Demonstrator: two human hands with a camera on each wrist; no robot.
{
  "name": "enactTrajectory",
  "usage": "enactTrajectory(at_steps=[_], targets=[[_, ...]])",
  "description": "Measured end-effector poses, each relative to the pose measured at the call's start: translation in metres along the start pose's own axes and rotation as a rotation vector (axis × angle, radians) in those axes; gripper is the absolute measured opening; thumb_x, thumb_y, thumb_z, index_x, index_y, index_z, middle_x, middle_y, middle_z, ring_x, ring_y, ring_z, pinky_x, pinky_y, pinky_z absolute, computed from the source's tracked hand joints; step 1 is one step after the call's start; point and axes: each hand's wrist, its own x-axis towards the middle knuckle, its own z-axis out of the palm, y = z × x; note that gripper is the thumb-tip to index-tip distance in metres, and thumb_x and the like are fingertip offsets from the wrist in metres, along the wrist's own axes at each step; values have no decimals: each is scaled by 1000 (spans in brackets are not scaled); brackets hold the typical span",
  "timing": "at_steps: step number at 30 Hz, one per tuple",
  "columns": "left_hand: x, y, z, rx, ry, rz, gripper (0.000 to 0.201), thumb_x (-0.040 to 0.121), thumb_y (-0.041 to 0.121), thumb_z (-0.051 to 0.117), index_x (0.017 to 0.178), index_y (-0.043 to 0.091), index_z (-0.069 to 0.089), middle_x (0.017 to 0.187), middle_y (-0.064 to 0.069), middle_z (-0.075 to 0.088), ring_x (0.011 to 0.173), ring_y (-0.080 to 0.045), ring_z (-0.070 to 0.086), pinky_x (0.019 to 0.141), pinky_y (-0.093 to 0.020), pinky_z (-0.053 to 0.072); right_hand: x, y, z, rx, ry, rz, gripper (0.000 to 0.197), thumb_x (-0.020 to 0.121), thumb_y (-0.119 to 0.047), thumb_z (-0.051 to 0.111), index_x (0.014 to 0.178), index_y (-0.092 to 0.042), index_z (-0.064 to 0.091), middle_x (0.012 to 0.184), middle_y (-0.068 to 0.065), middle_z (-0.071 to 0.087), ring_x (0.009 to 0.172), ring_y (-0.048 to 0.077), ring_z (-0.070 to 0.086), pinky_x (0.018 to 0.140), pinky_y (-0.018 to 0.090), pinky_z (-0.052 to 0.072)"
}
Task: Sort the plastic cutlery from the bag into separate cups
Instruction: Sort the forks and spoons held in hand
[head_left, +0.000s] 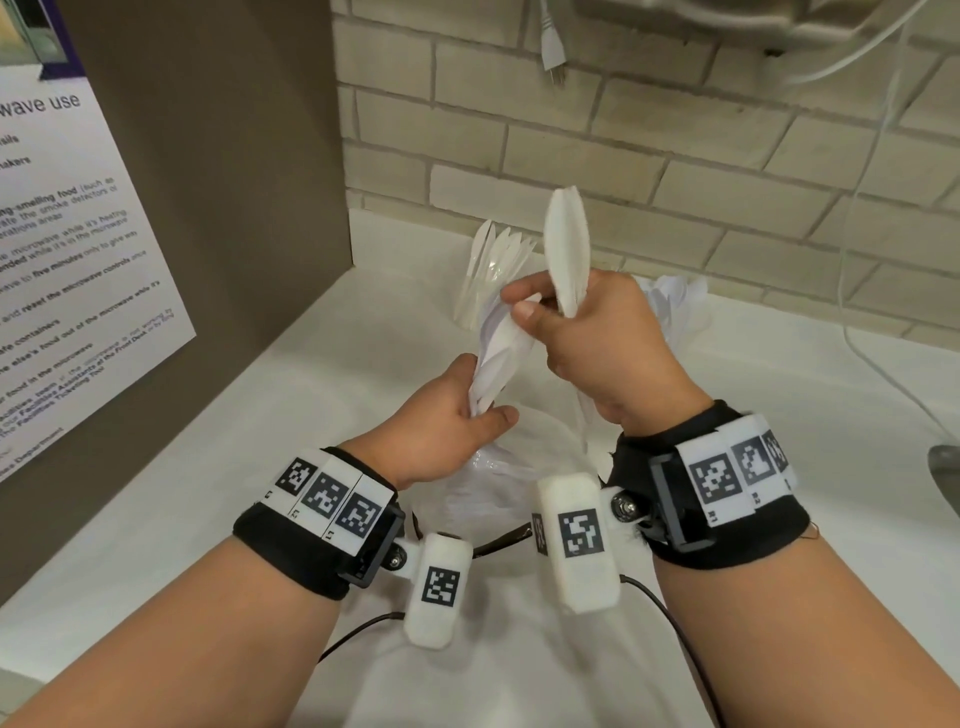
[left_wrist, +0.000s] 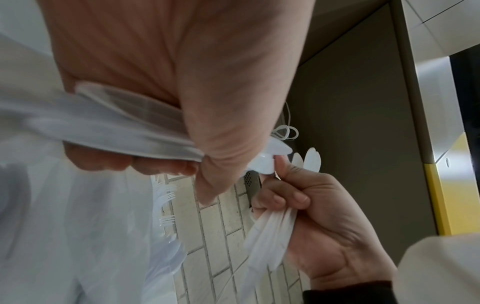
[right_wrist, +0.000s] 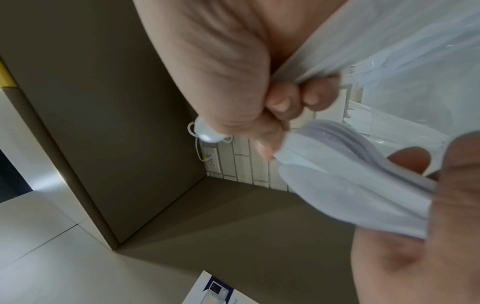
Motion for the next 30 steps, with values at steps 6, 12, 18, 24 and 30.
enactTrajectory(at_steps=[6,12,18,24,30], targets=[[0,4,-2,-79,-8,21,24,88,28,65,103,18,49,83,-1,55,66,-14,54,61,-32,51,-2,5,5,197,10,-10,10,90,-11,63,92,-18,69,76,-3,63,53,3,50,54,23,39],[-2,3,2,-173,-83,17,25,88,26,65,102,14,47,80,-4,53,63,-16,56,61,-30,53,3,9,5,221,95,31,16,95,-21,56,85,-13,65,66,-5,61,48,2,52,56,26,40],[1,0,0,-187,-98,21,36,81,40,66,101,15,49,78,1,50,60,-16,51,58,-33,49,-2,13,10,175,-37,-30,8,95,-15,56,98,-18,62,80,-2,63,55,2,54,58,24,43],[0,-4,-1,-257,-140,9,15,93,24,59,89,12,50,64,5,45,54,-12,44,54,-29,44,21,-7,-18,527,88,-4,15,101,-13,43,92,-7,53,79,13,68,43,8,44,49,25,37],[5,-4,-10,-625,-226,-78,20,94,29,51,81,12,50,67,1,43,55,-13,39,55,-27,40,69,-25,-55,555,291,-62,16,101,-22,42,96,-15,56,74,2,69,63,14,54,61,29,45]])
